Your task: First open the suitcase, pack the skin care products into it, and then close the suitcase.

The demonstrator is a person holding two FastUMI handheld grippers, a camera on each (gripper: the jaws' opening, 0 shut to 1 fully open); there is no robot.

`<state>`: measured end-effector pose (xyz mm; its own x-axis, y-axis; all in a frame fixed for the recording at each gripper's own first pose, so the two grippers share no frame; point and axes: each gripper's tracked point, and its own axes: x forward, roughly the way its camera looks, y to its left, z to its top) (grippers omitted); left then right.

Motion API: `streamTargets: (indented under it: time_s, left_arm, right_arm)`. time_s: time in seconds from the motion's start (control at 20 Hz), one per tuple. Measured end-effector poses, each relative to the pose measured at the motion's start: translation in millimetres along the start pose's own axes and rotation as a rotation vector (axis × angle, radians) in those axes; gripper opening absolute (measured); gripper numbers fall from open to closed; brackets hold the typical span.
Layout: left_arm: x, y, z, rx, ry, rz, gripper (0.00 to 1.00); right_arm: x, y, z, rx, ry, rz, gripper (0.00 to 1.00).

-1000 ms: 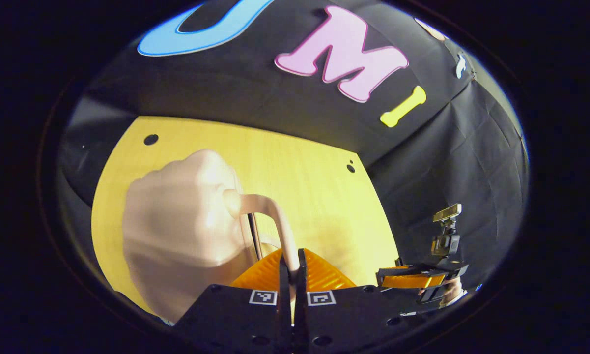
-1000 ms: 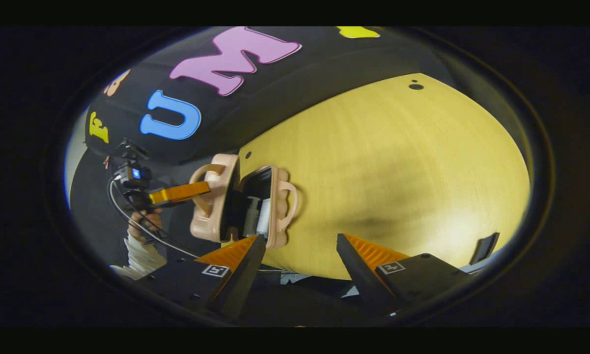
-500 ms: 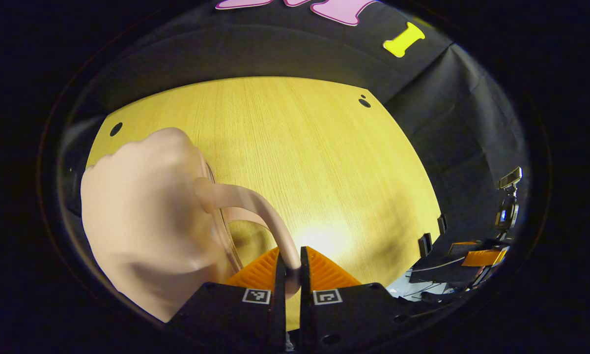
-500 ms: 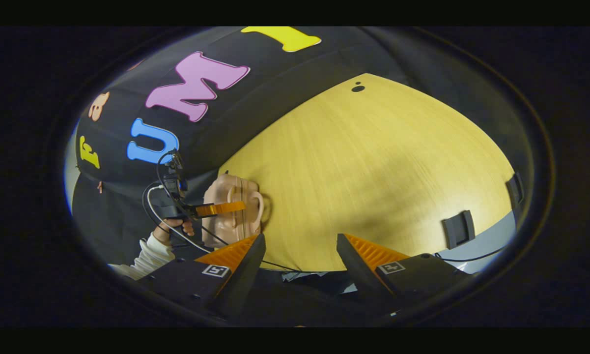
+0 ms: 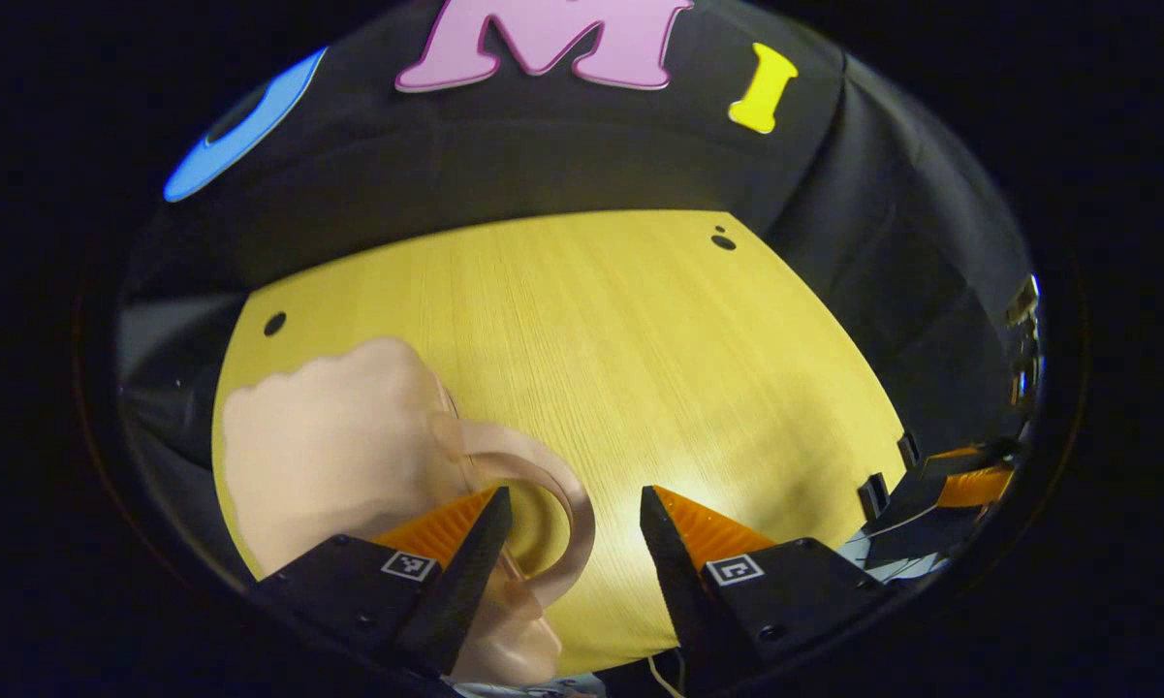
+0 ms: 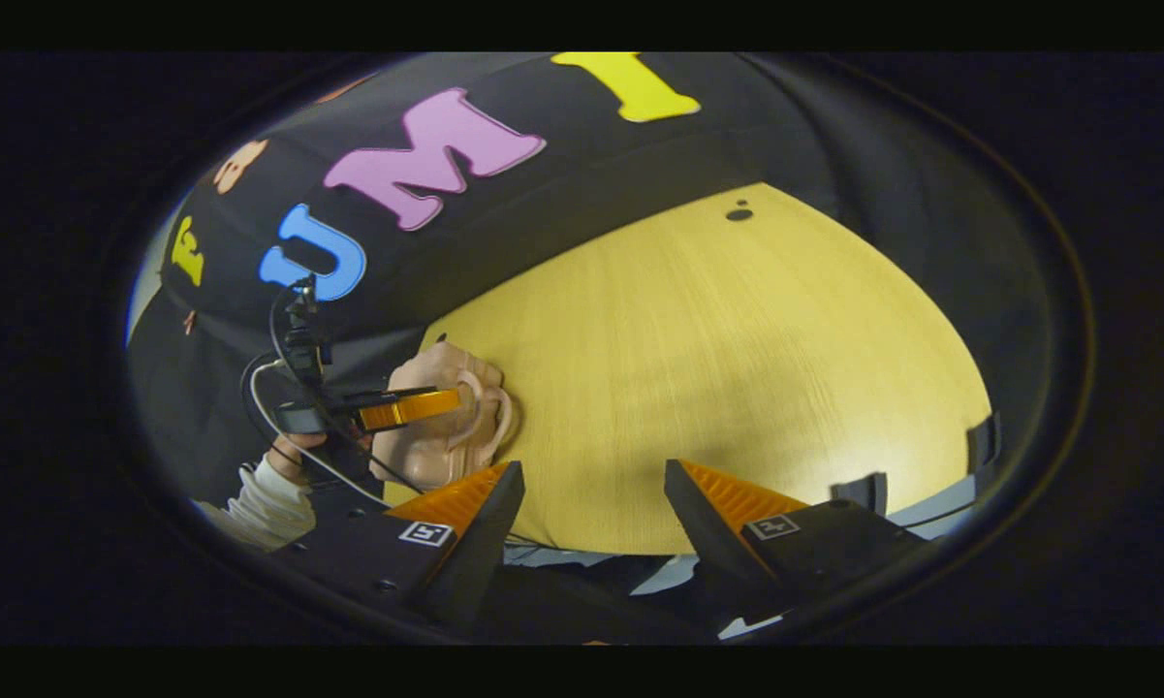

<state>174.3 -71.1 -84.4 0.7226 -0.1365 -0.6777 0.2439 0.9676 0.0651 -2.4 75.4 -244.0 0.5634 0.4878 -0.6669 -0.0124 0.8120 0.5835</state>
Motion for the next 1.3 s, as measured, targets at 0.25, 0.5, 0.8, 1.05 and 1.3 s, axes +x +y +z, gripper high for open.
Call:
streamTargets:
  time_s: [0.25, 0.5, 0.8, 1.05, 1.3]
  left_arm:
    - [-91.9, -20.3, 56.7, 0.108, -0.312, 0.084, 0.87]
    - [-181.2, -26.1, 103.0, 0.031, -0.558, 0.12, 0.88]
    - [-254.1, -5.9, 141.6, 0.028, -0.776, 0.201, 0.89]
    - [-296.0, -19.3, 161.0, 0.093, -0.931, 0.221, 0.91]
    - [-308.7, -13.4, 173.7, 0.081, -0.984, 0.245, 0.96]
  right_arm:
    - [4.8, 41.8, 76.4, -0.213, -0.21, 0.01, 0.87]
    - [-23.8, 79.1, 151.7, -0.439, -0.493, -0.058, 0.98]
    - [-85.8, 135.6, 216.1, -0.704, -0.818, -0.124, 0.96]
    - [-89.3, 159.8, 224.3, -0.614, -0.84, -0.027, 0.97]
    - [-98.4, 153.9, 232.4, -0.59, -0.864, -0.044, 0.96]
